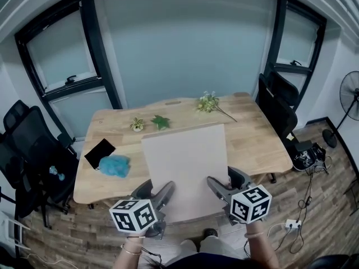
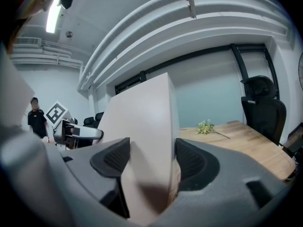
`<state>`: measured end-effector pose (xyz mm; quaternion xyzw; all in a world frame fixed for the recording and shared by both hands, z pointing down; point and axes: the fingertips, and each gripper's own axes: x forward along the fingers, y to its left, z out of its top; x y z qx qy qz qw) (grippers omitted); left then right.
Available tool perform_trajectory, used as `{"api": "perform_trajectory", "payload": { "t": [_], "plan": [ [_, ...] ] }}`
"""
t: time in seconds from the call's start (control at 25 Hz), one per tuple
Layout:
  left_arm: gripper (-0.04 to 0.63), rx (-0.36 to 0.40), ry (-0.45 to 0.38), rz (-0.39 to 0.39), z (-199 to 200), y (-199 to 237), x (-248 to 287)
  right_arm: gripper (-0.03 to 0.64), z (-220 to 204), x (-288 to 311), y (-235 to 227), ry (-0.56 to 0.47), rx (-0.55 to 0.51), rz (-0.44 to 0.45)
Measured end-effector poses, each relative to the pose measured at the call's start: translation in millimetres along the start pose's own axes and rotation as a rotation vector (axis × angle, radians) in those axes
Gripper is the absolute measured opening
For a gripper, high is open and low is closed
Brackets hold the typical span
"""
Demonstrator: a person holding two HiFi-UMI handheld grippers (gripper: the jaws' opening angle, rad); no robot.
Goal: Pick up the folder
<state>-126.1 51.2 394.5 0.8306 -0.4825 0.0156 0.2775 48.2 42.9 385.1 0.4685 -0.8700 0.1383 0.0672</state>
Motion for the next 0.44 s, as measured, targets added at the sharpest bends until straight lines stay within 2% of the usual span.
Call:
{"api": "perform_trajectory", "payload": {
  "t": [0.44],
  "plan": [
    [0.322,-0.006,0.015,0.039,-0.9,-17.0,40.7,0.307,-0.1,5.5,-45.9,0.033,0.005,0.021]
  ]
}}
